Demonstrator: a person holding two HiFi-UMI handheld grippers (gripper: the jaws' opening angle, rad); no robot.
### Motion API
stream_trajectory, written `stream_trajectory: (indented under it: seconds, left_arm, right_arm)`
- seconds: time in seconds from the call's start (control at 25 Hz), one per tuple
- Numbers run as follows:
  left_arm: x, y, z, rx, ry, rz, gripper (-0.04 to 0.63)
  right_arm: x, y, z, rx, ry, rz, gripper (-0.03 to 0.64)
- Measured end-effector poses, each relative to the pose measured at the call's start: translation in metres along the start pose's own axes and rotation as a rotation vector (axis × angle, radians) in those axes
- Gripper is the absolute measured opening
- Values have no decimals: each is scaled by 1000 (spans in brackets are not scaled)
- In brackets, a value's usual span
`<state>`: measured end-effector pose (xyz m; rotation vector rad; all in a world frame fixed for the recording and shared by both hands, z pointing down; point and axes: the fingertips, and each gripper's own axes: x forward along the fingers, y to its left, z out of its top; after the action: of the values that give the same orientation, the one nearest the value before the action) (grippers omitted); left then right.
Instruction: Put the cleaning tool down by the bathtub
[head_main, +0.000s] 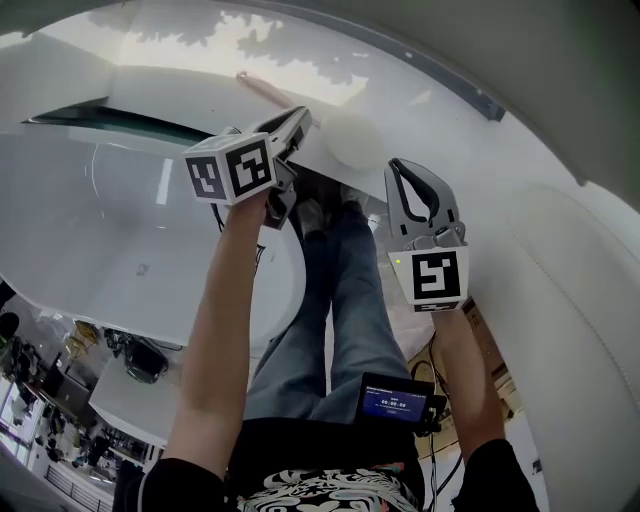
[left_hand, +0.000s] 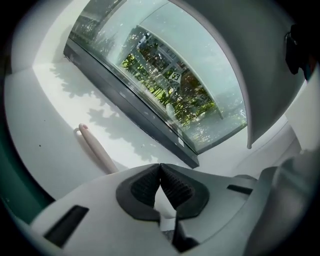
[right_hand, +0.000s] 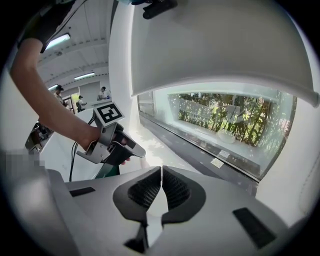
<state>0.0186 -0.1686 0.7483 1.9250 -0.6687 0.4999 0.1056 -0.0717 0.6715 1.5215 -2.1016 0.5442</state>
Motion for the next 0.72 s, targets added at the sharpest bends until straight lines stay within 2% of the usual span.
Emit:
stream_trajectory:
  seconds: [0.2, 0.48, 0.72]
  left_arm:
    - [-25, -9, 1, 15, -8, 21, 17]
    - [-67, -43, 9, 208, -62, 89, 17]
    - [-115, -70, 31, 322, -146, 138, 17]
  right_arm:
    - [-10, 6, 15, 6, 12, 1, 28]
    - [-30, 7, 42, -13, 1, 35, 28]
    - [-46, 6, 84, -44, -45, 52, 28]
